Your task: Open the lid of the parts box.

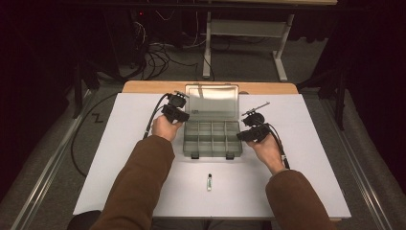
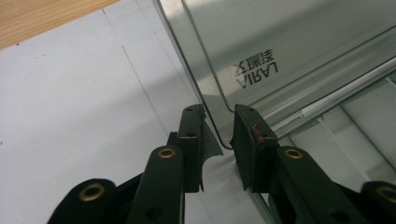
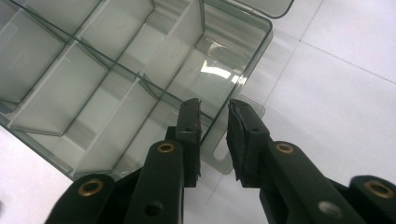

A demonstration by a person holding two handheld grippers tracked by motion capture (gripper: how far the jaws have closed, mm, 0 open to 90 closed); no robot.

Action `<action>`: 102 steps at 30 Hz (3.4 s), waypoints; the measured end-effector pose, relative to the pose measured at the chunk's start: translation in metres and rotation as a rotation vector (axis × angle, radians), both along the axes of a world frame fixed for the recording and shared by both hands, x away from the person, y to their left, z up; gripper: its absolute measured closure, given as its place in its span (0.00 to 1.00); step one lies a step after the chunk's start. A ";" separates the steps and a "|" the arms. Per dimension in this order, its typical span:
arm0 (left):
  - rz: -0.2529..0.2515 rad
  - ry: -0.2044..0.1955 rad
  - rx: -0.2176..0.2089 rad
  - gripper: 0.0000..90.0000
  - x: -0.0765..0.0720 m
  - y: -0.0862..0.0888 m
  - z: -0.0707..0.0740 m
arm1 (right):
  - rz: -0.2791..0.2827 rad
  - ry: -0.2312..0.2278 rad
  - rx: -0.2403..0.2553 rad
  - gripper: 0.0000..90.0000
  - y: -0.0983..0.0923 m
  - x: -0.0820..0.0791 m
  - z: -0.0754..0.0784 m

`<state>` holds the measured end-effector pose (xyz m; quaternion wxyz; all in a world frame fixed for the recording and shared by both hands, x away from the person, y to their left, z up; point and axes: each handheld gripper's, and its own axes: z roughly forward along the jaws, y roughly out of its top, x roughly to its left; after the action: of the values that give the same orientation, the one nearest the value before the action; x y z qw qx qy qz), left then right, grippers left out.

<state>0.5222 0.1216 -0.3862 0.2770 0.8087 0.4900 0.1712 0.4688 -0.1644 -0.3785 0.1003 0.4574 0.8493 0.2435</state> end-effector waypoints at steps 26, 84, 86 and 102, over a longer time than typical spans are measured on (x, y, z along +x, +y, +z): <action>-0.017 0.005 0.005 0.65 -0.010 0.007 0.013 | 0.004 -0.014 -0.021 0.84 0.002 -0.002 0.000; -0.089 -0.044 -0.029 0.45 -0.091 0.049 0.028 | 0.051 -0.121 0.093 0.76 -0.049 -0.050 0.018; -0.090 -0.039 -0.032 0.44 -0.092 0.050 0.026 | 0.050 -0.125 0.095 0.75 -0.051 -0.052 0.018; -0.108 -0.054 -0.030 0.43 -0.114 0.056 0.021 | 0.026 -0.149 0.124 0.70 -0.067 -0.065 0.011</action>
<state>0.4083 0.1771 -0.3655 0.3110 0.8248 0.4403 0.1705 0.4035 -0.2318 -0.3679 0.1315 0.4323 0.8287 0.3302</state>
